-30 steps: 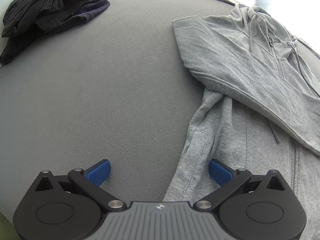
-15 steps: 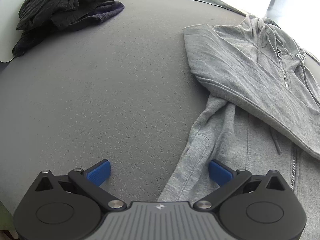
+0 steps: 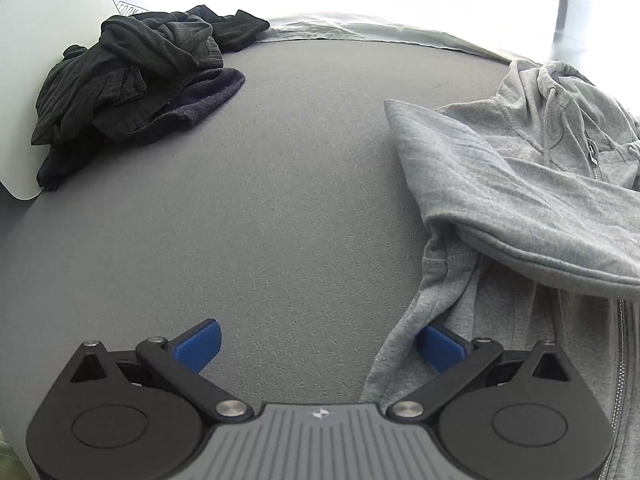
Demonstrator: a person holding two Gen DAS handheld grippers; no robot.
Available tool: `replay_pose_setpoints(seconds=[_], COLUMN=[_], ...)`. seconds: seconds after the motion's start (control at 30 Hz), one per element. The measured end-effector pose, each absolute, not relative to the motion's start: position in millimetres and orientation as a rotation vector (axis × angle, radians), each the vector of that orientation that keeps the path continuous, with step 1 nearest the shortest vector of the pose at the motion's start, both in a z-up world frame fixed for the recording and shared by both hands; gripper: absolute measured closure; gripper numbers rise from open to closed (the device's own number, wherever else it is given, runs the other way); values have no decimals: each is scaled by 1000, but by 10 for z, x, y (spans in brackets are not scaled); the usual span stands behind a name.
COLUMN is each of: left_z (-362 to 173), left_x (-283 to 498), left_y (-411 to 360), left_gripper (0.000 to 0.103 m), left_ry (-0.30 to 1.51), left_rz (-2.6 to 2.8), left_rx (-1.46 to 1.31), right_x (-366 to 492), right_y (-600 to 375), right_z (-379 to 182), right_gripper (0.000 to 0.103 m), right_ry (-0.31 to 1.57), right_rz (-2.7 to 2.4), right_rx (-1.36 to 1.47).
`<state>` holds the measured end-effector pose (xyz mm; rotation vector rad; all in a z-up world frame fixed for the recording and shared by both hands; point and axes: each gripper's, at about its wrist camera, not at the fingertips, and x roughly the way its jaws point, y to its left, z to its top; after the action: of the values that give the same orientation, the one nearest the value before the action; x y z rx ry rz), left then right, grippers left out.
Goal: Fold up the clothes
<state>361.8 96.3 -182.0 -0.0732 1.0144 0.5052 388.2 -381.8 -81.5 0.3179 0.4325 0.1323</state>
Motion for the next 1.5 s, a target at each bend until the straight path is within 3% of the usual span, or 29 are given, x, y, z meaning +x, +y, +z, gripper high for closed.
replay_pose_setpoints(seconds=[0.43,0.7,0.8,0.87,1.03,1.1,1.2,1.23,1.3,1.33,1.37,1.5], left_z=[-1861,-1660,-1537,-1451,-1375,-1450,-1633,-1700,-1823,-1866,-1881,-1904], left_x=[3613,3520,3478,3471,3620,3718,3824,3848,3857,3845,3812,3736], left_y=[1078,1104,1146,1190,1095,988,861,833,796,790,798,836], left_gripper=[0,0,0,0,0,0,0,0,0,0,0,0], left_ry=[1021,1024,1000,970,957,991,1055,1075,1103,1106,1093,1068], left_rz=[471,432,416,394,370,351,362,377,406,414,418,412], left_rx=[-190,-247,-314,-382,-344,-277,-191,-174,-163,-170,-191,-233], right_x=[3734,3708,3628,3563,3488,3487,3502,3508,3514,3512,3503,3475], right_y=[-4460,-4557,-4609,-4659,-4754,-4792,-4798,-4784,-4760,-4747,-4732,-4663], right_z=[-1067,-1793,-1952,-2020,-2069,-2095,-2114,-2110,-2099,-2088,-2067,-1936], right_gripper=[97,96,86,69,43,42,42,48,70,87,92,95], right_ry=[469,748,801,812,782,771,769,776,786,786,779,729], right_rz=[-95,-226,-262,-273,-305,-307,-305,-307,-293,-282,-277,-267], right_rx=[276,342,373,420,542,592,606,589,561,552,543,520])
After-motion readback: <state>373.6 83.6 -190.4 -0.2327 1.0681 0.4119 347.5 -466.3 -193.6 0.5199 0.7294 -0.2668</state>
